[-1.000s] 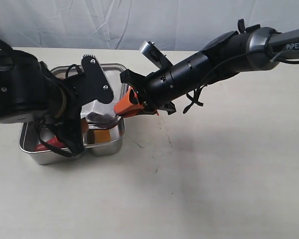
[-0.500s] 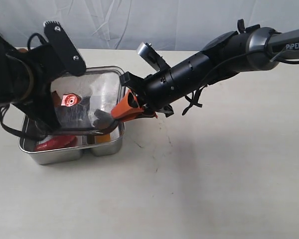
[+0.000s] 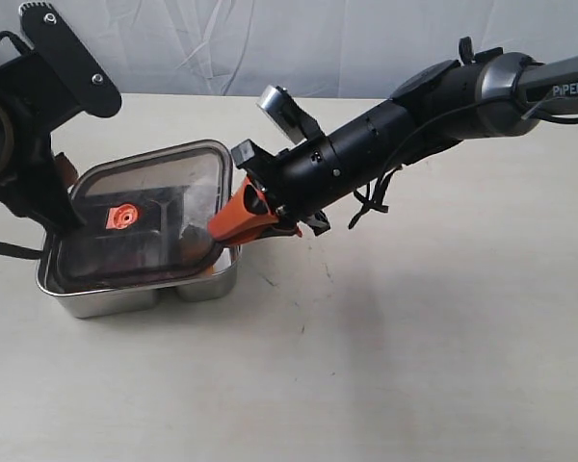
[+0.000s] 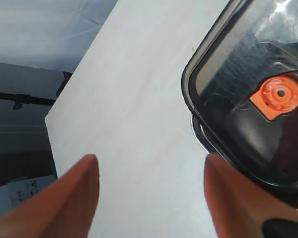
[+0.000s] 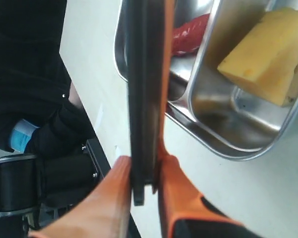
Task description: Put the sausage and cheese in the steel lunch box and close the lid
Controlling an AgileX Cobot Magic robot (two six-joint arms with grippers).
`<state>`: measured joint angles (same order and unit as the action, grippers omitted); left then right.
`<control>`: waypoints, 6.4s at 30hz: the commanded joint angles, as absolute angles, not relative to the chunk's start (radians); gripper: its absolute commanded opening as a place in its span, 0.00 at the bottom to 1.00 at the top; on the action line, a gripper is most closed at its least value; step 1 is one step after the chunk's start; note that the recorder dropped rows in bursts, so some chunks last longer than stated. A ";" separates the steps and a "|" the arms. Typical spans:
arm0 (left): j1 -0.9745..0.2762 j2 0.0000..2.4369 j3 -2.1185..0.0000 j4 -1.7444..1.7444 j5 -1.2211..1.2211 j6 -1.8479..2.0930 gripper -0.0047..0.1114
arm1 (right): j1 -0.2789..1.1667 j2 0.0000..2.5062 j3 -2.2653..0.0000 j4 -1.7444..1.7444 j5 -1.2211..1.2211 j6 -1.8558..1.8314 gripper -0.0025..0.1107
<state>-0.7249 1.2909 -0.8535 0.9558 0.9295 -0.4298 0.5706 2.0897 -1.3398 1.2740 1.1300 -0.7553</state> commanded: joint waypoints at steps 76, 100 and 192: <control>0.295 2.108 -1.340 -1.196 1.221 1.158 0.42 | 0.571 2.087 -1.343 1.058 1.151 -0.759 0.01; 0.277 2.104 -1.340 -1.168 1.221 1.132 0.40 | 0.571 2.087 -1.343 1.067 1.084 -0.765 0.01; 0.206 2.099 -1.471 -1.097 1.221 1.092 0.04 | 0.571 2.087 -1.405 1.134 1.090 -0.759 0.01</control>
